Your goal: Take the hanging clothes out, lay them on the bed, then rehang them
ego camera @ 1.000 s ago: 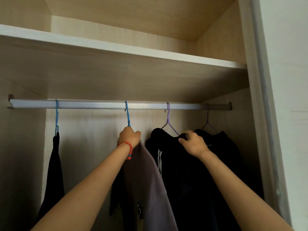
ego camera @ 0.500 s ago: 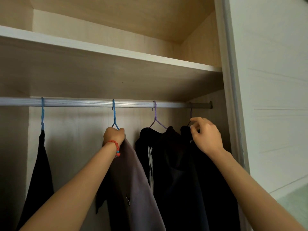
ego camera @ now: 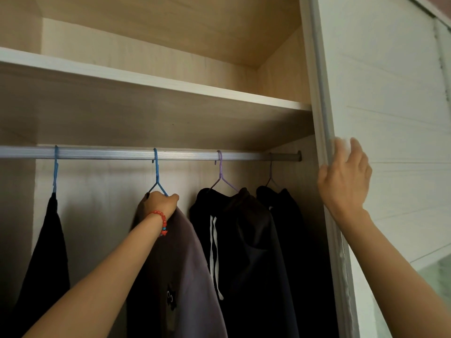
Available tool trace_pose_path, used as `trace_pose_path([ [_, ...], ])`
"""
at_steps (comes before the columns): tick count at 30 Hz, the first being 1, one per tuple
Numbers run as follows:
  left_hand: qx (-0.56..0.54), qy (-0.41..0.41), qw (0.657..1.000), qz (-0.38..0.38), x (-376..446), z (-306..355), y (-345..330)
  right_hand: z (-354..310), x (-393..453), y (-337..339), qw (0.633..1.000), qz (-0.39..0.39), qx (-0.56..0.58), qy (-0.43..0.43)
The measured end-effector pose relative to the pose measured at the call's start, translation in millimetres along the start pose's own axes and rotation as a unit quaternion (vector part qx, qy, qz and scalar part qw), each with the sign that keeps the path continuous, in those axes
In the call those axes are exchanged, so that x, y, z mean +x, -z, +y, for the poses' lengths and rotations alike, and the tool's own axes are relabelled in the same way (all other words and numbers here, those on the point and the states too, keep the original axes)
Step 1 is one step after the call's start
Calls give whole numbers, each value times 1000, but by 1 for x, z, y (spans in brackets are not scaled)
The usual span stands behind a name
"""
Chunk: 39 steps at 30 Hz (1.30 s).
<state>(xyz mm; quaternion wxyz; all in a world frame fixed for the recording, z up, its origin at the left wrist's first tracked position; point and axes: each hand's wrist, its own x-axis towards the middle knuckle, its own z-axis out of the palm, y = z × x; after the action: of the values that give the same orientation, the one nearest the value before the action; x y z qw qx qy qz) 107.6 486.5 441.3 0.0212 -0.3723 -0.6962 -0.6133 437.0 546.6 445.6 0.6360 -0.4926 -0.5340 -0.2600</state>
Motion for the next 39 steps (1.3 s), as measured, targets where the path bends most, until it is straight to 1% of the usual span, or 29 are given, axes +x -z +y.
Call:
trace_pose_path([
  [3, -6, 5, 1000, -7, -5, 0, -1, 5, -3, -1, 997, -54, 6, -56],
  [7, -7, -12, 1000, -5, -12, -4, 0, 5, -8, -1, 995, -56, 10, -82],
  [10, 11, -32, 999, 0, -21, -5, 3, 1, -7, 3, 991, -71, 38, -103],
  [16, 25, -80, 996, 8, -38, -7, 9, -8, -10, 11, 987, -90, 59, -117],
  [20, 32, -111, 993, -6, -46, -9, 16, -23, -16, 16, 986, -94, 69, -117],
  [23, 47, -136, 989, -27, -55, -11, 26, -41, -24, 24, 986, -97, 77, -110],
  [27, 96, -165, 980, -54, -68, -14, 44, -74, -38, 40, 985, -105, 92, -101],
  [29, 102, -191, 975, -49, -75, -15, 57, -93, -46, 49, 984, -111, 99, -94],
  [33, 76, -243, 966, -37, -96, -11, 95, -134, -64, 69, 983, -120, 116, -81],
  [36, 68, -294, 953, -20, -113, -5, 130, -166, -81, 85, 982, -120, 131, -68],
  [39, 60, -326, 943, -5, -128, -1, 173, -202, -97, 105, 977, -130, 158, -65],
])
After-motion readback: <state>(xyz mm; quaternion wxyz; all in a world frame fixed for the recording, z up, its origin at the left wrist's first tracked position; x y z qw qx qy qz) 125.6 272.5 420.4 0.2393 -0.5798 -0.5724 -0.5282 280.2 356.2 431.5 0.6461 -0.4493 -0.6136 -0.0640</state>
